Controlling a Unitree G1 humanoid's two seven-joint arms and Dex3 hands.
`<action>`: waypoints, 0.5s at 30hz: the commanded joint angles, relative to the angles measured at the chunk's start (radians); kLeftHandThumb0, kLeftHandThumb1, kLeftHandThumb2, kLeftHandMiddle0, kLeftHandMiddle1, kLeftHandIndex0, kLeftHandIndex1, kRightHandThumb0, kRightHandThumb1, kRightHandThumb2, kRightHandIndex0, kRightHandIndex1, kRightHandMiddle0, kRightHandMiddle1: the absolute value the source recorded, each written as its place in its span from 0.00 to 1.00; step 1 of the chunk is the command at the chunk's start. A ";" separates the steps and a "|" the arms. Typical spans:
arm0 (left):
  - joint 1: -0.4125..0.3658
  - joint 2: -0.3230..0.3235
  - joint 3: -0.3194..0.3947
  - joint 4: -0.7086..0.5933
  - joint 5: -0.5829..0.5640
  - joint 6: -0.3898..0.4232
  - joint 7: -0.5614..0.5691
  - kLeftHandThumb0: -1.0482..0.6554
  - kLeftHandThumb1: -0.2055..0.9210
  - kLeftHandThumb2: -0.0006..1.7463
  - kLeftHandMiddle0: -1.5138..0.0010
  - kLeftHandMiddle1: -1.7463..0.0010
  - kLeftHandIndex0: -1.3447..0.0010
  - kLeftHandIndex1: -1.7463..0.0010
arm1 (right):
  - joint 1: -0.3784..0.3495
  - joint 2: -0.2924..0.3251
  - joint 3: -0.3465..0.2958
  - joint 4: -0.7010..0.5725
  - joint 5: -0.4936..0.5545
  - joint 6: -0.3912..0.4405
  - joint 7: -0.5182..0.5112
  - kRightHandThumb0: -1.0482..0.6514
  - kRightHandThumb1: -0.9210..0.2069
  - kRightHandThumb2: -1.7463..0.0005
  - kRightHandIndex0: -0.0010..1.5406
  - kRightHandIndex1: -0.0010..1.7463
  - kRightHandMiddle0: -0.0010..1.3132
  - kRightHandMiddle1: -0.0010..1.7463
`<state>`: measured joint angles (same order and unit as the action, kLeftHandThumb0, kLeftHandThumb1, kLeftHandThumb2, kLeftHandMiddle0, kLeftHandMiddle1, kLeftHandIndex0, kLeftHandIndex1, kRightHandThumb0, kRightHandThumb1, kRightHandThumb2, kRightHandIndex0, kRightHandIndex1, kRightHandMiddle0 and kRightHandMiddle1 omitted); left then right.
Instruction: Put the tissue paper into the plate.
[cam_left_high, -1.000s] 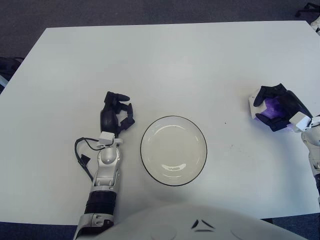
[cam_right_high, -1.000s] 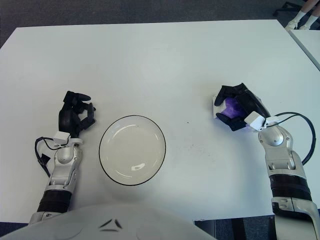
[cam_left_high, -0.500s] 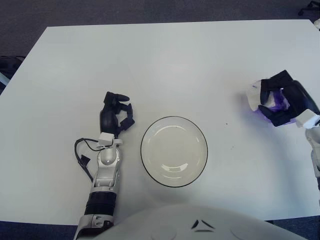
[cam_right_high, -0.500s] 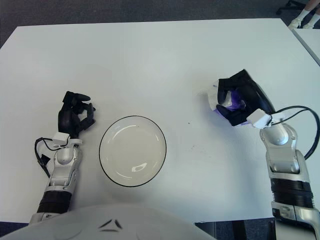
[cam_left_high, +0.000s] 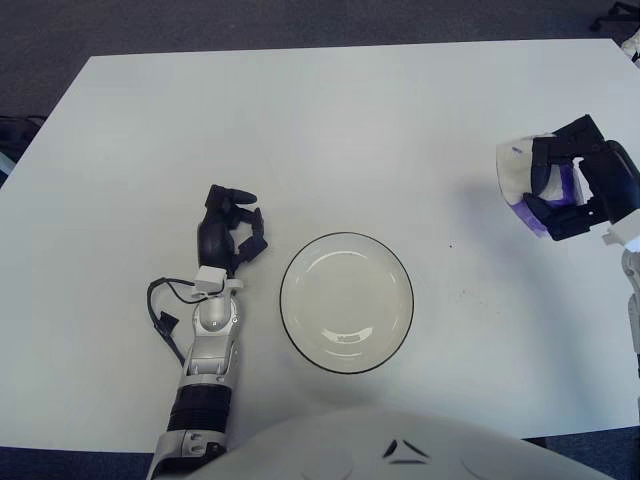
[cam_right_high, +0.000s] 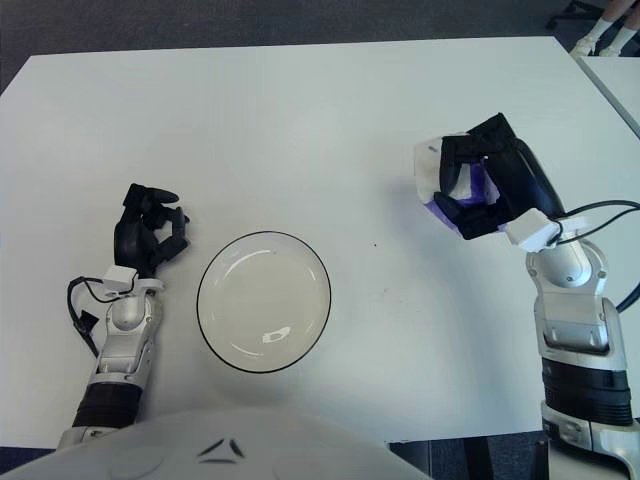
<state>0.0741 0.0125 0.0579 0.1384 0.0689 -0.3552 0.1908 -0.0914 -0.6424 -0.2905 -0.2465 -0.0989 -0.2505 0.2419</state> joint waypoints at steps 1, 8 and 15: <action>0.109 -0.003 -0.001 0.136 0.020 0.018 0.000 0.38 0.70 0.57 0.62 0.00 0.70 0.00 | -0.024 0.007 -0.007 -0.021 0.012 -0.026 -0.003 0.53 0.72 0.06 0.99 1.00 0.98 1.00; 0.094 -0.003 -0.003 0.155 0.020 0.012 0.000 0.38 0.70 0.57 0.62 0.00 0.70 0.00 | -0.145 0.023 0.022 0.009 0.221 -0.031 0.105 0.52 0.69 0.07 1.00 1.00 0.99 1.00; 0.080 -0.005 -0.002 0.172 0.019 0.010 0.004 0.38 0.70 0.56 0.62 0.00 0.70 0.00 | -0.234 0.066 0.078 0.051 0.340 -0.066 0.202 0.53 0.70 0.07 0.99 1.00 0.99 1.00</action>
<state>0.0670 0.0120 0.0562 0.1438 0.0668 -0.3636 0.1912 -0.2807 -0.6079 -0.2426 -0.2164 0.1731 -0.2736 0.3926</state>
